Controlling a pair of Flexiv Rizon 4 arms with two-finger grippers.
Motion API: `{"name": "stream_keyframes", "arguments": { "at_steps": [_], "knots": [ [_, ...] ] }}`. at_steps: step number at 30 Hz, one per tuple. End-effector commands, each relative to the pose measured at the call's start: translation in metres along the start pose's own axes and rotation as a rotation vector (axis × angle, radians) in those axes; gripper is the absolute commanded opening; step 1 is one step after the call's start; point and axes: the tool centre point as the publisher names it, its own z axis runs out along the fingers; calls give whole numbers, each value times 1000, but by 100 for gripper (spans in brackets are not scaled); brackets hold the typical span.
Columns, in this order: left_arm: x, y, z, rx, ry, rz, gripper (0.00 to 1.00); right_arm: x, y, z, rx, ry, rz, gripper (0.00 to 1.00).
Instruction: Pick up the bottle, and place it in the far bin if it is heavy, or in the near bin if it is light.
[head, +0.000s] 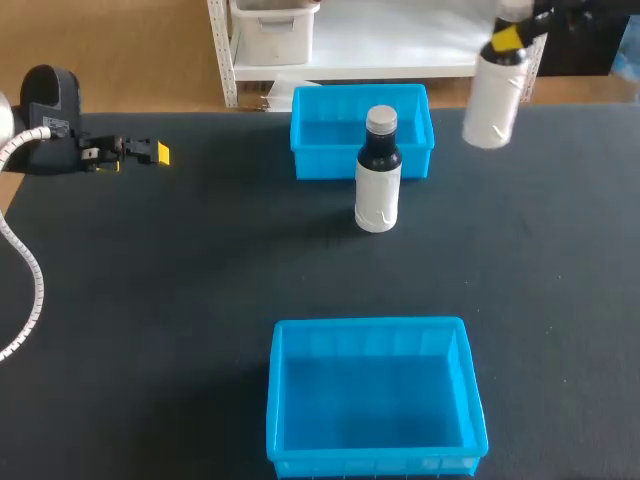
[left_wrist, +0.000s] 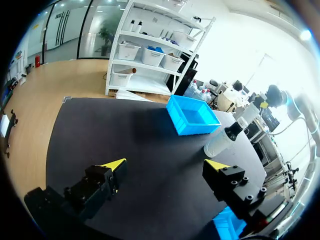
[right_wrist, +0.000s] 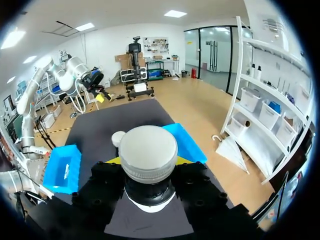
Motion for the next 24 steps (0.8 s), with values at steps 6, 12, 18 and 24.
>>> {"name": "stream_keyframes", "arguments": {
  "at_steps": [6, 12, 18, 24],
  "knots": [
    [0, 0, 0, 0, 0, 0, 100, -34, -38, 58, -23, 1, -15, 7],
    [0, 0, 0, 0, 0, 0, 100, -46, -54, 90, -53, -22, -38, 5],
    [0, 0, 0, 0, 0, 0, 100, -57, -64, 124, -95, -37, -56, 4],
    [0, 0, 0, 0, 0, 0, 100, -67, -63, 155, -131, -38, -74, 1]
  ]
}}
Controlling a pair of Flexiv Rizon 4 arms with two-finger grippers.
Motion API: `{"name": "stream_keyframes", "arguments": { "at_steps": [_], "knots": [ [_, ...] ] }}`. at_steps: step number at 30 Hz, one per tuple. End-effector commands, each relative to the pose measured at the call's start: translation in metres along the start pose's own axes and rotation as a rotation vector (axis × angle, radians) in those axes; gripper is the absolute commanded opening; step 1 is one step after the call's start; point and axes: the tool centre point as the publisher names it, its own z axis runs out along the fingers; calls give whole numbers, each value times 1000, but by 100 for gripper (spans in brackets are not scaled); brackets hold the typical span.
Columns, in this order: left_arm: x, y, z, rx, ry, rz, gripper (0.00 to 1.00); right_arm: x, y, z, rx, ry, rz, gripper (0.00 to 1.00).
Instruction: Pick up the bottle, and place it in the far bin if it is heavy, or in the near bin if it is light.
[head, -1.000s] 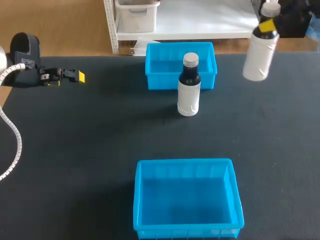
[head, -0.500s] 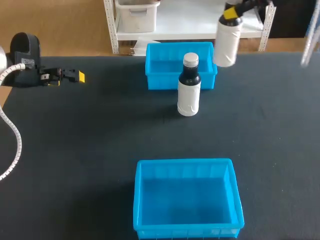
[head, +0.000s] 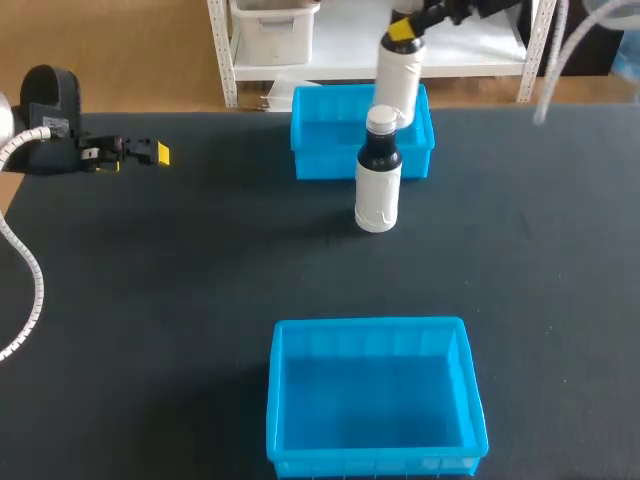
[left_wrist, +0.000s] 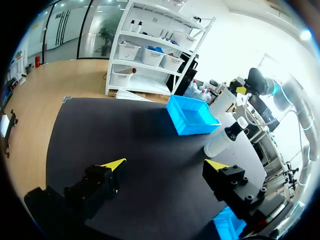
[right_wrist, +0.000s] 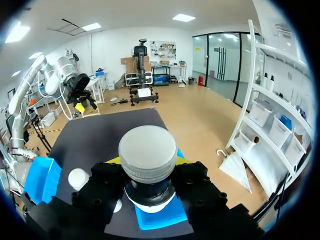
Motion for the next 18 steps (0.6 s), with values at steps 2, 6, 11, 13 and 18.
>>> {"name": "stream_keyframes", "arguments": {
  "at_steps": [2, 6, 11, 13, 18],
  "knots": [
    [0, 0, 0, 0, 0, 0, 100, -11, -27, 36, -92, 5, -4, 0],
    [0, 0, 0, 0, 0, 0, 100, -14, -28, 52, -121, 5, -15, 0],
    [0, 0, 0, 0, 0, 0, 100, -15, -28, 66, -152, 4, -23, 0],
    [0, 0, 0, 0, 0, 0, 100, -15, -28, 71, -165, 5, -25, 0],
    [0, 0, 0, 0, 0, 0, 100, -15, -27, 82, -192, 6, -29, 0]
  ]
}}
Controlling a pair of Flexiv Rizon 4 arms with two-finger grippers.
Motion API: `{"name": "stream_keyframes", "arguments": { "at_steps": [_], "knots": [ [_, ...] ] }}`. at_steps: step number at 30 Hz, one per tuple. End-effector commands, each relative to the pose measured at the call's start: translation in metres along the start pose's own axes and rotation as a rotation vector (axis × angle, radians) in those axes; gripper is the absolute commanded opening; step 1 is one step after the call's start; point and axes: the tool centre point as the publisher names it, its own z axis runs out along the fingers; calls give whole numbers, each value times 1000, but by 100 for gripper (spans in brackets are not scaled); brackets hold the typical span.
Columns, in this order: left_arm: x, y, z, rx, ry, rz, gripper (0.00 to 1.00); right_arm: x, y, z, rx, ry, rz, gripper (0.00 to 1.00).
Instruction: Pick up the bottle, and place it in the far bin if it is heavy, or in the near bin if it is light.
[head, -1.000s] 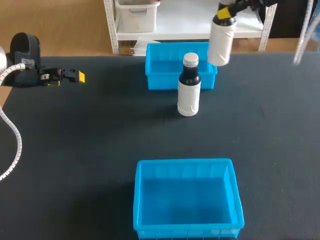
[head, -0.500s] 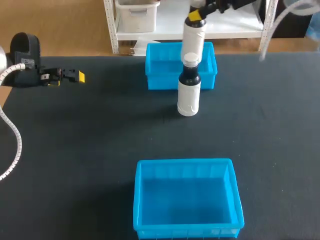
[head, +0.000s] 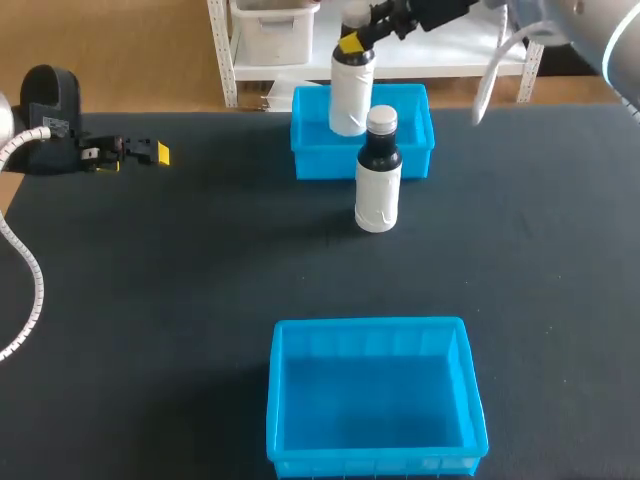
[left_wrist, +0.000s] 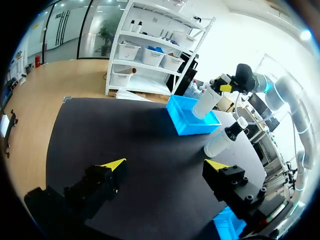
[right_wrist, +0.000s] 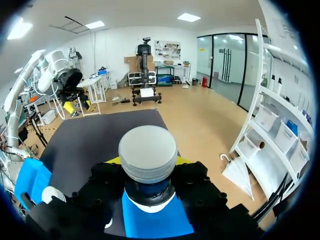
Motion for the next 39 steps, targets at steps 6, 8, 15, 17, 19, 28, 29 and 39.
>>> {"name": "stream_keyframes", "arguments": {
  "at_steps": [6, 8, 15, 17, 19, 28, 29, 39],
  "knots": [
    [0, 0, 0, 0, 0, 0, 100, -4, -20, 23, -199, 6, -6, 0],
    [0, 0, 0, 0, 0, 0, 100, -3, -21, 26, -206, 7, -8, 0],
    [0, 0, 0, 0, 0, 0, 100, 5, -23, 39, -229, 9, -13, 0],
    [0, 0, 0, 0, 0, 0, 100, 7, -23, 42, -236, 11, -12, 0],
    [0, 0, 0, 0, 0, 0, 100, 10, -23, 46, -243, 15, -9, 0],
    [0, 0, 0, 0, 0, 0, 100, 19, -26, 56, -266, 26, -3, 1],
    [0, 0, 0, 0, 0, 0, 100, 20, -26, 56, -268, 26, -2, 1],
    [0, 0, 0, 0, 0, 0, 100, 29, -24, 60, -292, 29, 7, 9]
  ]
}}
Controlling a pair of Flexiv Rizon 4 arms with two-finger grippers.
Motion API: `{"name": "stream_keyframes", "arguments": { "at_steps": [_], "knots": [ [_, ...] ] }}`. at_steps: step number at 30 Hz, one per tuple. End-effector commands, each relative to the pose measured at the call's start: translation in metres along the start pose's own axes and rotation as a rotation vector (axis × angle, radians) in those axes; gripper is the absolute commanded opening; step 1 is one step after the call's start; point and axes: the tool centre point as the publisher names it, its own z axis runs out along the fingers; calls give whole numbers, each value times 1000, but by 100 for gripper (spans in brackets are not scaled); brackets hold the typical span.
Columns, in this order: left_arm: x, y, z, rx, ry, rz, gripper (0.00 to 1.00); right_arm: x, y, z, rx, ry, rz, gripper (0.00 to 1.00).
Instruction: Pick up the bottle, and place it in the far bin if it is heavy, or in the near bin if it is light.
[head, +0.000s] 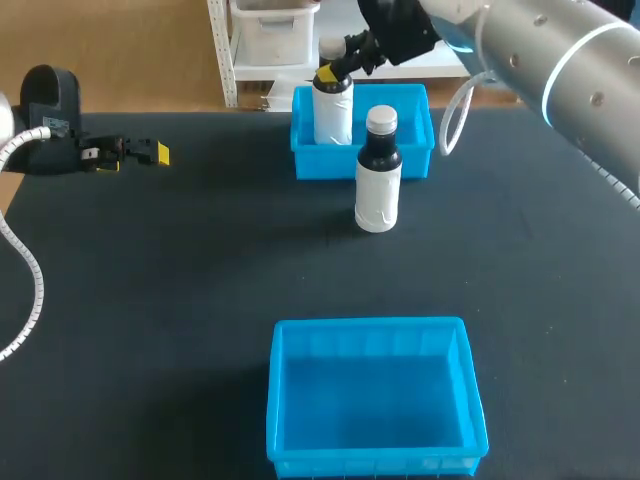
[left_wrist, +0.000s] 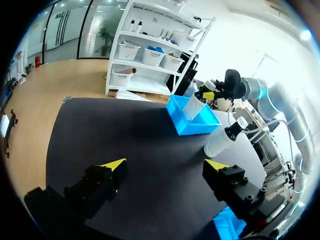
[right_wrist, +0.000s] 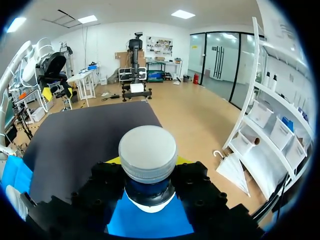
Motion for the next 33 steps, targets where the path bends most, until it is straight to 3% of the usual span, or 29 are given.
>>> {"name": "stream_keyframes", "arguments": {
  "at_steps": [1, 2, 4, 6, 13, 16, 18, 20, 26, 33],
  "knots": [
    [0, 0, 0, 0, 0, 0, 100, -2, -11, 6, -383, 4, 3, 11],
    [0, 0, 0, 0, 0, 0, 100, -2, -11, 6, -383, 5, 5, 14],
    [0, 0, 0, 0, 0, 0, 100, 0, -10, 6, -384, 8, 8, 29],
    [0, 0, 0, 0, 0, 0, 100, 1, -9, 7, -387, 10, 10, 38],
    [0, 0, 0, 0, 0, 0, 100, 3, -8, 6, -392, 18, 15, 50],
    [0, 0, 0, 0, 0, 0, 100, 4, -8, 6, -394, 24, 16, 62],
    [0, 0, 0, 0, 0, 0, 100, 5, -8, 6, -395, 26, 17, 74],
    [0, 0, 0, 0, 0, 0, 100, 6, -8, 7, -397, 30, 21, 100],
    [0, 0, 0, 0, 0, 0, 100, 12, -14, -2, -375, 42, 61, 100],
    [0, 0, 0, 0, 0, 0, 100, 31, -22, -53, -272, 44, 107, 100]
  ]
}}
